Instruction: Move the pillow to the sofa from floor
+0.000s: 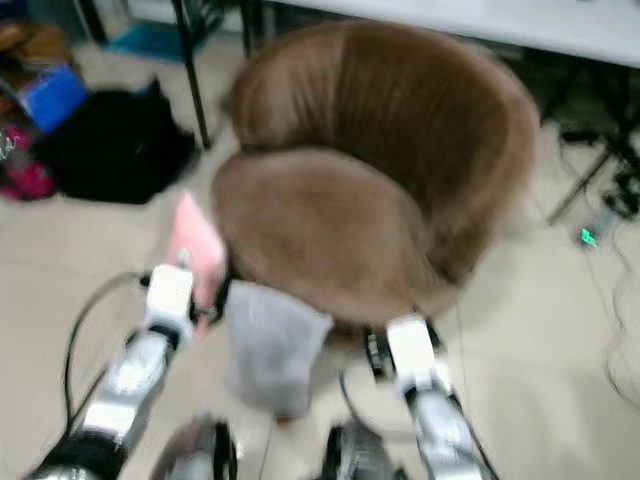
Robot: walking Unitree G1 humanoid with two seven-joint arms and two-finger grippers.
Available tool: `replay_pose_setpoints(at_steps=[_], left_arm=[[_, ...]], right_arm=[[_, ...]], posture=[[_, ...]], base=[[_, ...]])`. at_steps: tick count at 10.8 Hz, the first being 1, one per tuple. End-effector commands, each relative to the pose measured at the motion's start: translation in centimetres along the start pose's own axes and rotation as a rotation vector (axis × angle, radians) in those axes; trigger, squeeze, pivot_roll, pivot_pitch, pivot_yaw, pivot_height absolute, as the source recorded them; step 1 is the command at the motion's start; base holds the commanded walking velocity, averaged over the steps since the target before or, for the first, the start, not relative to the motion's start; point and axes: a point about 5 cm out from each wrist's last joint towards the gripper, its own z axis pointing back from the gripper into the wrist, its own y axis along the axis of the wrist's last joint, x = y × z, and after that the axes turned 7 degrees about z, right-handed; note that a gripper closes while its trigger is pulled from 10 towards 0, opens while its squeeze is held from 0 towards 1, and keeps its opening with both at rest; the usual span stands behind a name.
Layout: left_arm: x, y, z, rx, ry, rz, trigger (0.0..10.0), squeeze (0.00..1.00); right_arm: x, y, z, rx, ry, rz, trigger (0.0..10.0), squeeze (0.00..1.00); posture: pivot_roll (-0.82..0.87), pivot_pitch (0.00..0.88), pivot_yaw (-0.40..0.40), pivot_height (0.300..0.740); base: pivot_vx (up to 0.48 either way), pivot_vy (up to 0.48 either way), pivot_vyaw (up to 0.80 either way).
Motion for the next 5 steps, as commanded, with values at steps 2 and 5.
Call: replay_pose_setpoints(at_steps=[2, 5], left_arm=[[-0.17, -1.18, 0.68, -0.045, 0.012, 0.006, 10.0, 0.00], [-0.59, -0.68, 1.13, 0.030, 0.029, 0.101, 10.0, 0.00]], right_arm=[[0.25, 0.37, -0.19, 0.017, -0.009, 0.019, 10.0, 0.00], [0.33, 0.93, 0.40, 0.085, -0.078, -0.033, 10.0, 0.00]], posture=[[-0.02, 0.142, -0.035, 0.663], [-0.02, 0.132, -0.042, 0.663]], base=[[0.000, 0.000, 0.00], [0.000, 0.000, 0.00]])
